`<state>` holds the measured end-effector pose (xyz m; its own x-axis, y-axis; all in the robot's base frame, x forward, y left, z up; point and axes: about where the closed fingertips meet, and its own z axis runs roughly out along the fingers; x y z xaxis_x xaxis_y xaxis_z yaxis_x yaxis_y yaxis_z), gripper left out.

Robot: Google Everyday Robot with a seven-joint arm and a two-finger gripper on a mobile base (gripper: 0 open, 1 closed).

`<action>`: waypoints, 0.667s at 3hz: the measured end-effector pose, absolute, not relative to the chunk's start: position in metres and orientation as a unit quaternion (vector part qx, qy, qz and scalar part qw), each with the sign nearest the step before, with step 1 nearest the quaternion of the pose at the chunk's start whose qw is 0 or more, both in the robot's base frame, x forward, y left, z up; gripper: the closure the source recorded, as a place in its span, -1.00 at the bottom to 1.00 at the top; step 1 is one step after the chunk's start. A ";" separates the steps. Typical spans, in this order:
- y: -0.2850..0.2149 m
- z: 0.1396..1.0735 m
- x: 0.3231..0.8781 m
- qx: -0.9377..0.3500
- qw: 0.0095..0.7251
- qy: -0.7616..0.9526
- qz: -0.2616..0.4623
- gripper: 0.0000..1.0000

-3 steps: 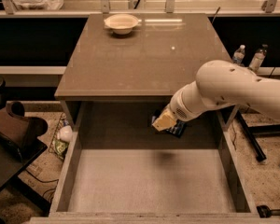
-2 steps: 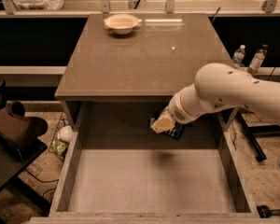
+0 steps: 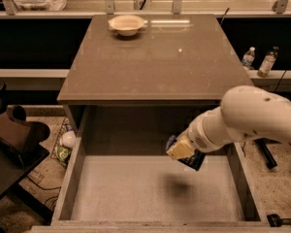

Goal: Pick rxbar blueberry from top drawer and place on counter

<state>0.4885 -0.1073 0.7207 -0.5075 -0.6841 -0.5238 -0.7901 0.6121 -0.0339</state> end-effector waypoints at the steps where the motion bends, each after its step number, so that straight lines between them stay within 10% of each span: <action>1: -0.129 0.742 0.482 -0.421 0.241 0.871 0.079 1.00; 2: -0.143 0.768 0.512 -0.437 0.232 0.867 0.053 1.00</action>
Offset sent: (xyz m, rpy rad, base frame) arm 0.1210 -0.0458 0.1352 -0.1682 -0.1188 0.0264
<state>0.5121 -0.1434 0.7678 -0.5103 -0.7334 -0.4492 -0.7828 0.6124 -0.1105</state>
